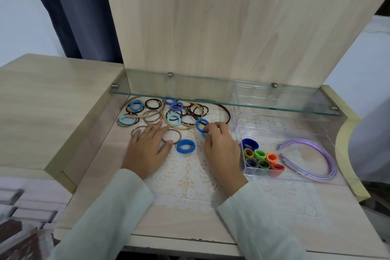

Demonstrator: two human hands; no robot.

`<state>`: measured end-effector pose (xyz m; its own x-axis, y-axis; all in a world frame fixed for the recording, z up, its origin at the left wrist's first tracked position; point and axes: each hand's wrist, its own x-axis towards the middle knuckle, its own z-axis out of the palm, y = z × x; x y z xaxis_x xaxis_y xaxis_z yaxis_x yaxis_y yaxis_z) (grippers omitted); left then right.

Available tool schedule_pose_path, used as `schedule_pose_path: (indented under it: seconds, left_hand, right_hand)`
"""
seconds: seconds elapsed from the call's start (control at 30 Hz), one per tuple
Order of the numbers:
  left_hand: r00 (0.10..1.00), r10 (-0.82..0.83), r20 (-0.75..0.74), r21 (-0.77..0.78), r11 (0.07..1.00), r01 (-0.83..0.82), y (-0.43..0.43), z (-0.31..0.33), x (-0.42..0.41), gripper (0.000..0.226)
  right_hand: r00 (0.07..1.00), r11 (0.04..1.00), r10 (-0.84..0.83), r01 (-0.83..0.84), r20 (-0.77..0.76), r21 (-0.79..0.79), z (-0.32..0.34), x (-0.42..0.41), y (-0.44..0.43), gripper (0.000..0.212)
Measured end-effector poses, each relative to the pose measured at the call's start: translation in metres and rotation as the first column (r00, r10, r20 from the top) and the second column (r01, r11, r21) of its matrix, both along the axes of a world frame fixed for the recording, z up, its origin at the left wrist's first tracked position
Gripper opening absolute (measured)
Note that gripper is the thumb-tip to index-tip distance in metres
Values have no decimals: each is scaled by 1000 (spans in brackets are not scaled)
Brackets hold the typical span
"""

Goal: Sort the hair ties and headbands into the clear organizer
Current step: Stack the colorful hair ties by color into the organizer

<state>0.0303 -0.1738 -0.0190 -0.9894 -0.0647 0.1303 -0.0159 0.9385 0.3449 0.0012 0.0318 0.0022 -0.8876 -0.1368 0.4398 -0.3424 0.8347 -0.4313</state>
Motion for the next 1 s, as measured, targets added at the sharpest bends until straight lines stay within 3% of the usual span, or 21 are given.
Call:
schedule_pose_path:
  seconds: [0.2, 0.53, 1.0]
  left_hand:
    - [1000, 10, -24, 5, 1000, -10, 0, -2, 2, 78]
    - [997, 10, -71, 13, 1000, -9, 0, -3, 2, 77]
    - [998, 23, -54, 30, 999, -21, 1, -4, 0, 77]
  right_hand:
    - [987, 978, 157, -158, -24, -139, -7, 9, 1, 9]
    - [939, 943, 329, -332, -98, -21, -9, 17, 3, 16]
    - [940, 942, 326, -313, -101, 124, -9, 18, 1, 19]
